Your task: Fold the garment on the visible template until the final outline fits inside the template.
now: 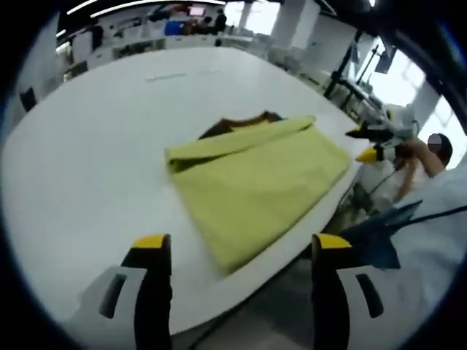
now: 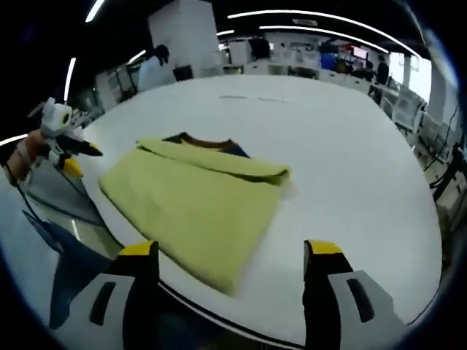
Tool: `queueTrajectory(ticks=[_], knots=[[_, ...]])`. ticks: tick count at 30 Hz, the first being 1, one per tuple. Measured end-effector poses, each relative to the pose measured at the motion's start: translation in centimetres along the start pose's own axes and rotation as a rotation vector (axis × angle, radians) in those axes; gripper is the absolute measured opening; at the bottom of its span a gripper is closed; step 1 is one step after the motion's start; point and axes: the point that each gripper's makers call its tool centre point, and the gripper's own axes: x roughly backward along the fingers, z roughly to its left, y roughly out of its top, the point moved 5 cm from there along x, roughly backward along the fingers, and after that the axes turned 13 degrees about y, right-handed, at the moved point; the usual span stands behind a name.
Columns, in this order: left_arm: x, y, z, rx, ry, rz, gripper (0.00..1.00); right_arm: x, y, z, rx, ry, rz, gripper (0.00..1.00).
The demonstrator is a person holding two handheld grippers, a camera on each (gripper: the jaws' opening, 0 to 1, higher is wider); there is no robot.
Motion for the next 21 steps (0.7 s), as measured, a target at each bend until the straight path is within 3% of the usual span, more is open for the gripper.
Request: queueTrajectory(ticks=[3, 10, 21], knots=[[-0.2, -0.3, -0.2, 0.011, -0.018, -0.005, 0.66, -0.2, -1.0, 0.1, -0.028, 0.005, 0.012, 0.76], [-0.8, -1.3, -0.2, 0.021, -0.022, 0.034, 0.58, -0.5, -2.5, 0.2, -0.089, 0.024, 0.023, 0.58], [-1.7, -2.3, 0.1, 0.116, -0.037, 0.064, 0.39, -0.9, -2.7, 0.0, -0.118, 0.035, 0.026, 0.43]])
